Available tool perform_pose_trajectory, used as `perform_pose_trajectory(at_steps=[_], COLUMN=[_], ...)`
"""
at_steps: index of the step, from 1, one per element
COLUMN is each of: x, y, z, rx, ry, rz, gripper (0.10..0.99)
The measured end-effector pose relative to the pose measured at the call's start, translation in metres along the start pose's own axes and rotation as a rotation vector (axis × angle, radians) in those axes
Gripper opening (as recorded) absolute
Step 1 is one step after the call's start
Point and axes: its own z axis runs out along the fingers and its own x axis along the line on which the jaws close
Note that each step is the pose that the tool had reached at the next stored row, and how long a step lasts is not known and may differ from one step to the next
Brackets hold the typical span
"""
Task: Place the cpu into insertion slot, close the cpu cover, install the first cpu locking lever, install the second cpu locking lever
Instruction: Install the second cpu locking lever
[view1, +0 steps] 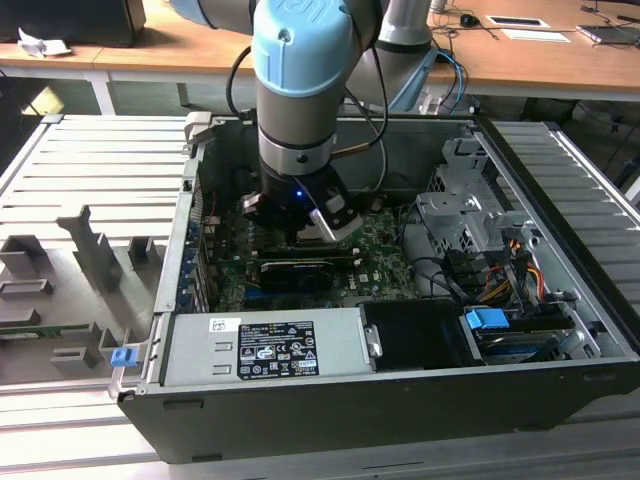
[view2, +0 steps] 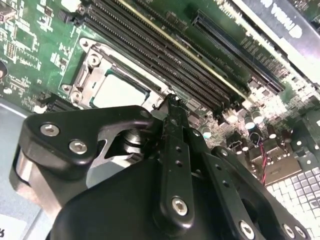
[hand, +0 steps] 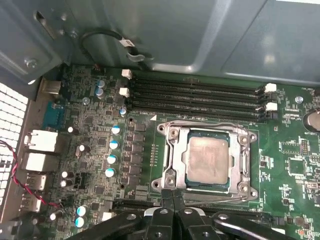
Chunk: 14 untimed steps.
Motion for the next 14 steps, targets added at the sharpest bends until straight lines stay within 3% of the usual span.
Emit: perform_pose_trajectory(at_steps=[4,7,9,14], x=[0.0012,0.0031,0.0035,0.0074], y=[-0.0034,-0.0072,-0.0098,-0.0126], z=[0.0021,0.0025,0.0026,0.0073], rx=[-0.013,-0.040,-0.050,-0.056], ry=[-0.0006,-0.0031,-0.0042,-0.0051], rz=[-0.002,-0.003,-0.003,-0.003], gripper=[0.106,0.106,0.106,0.106])
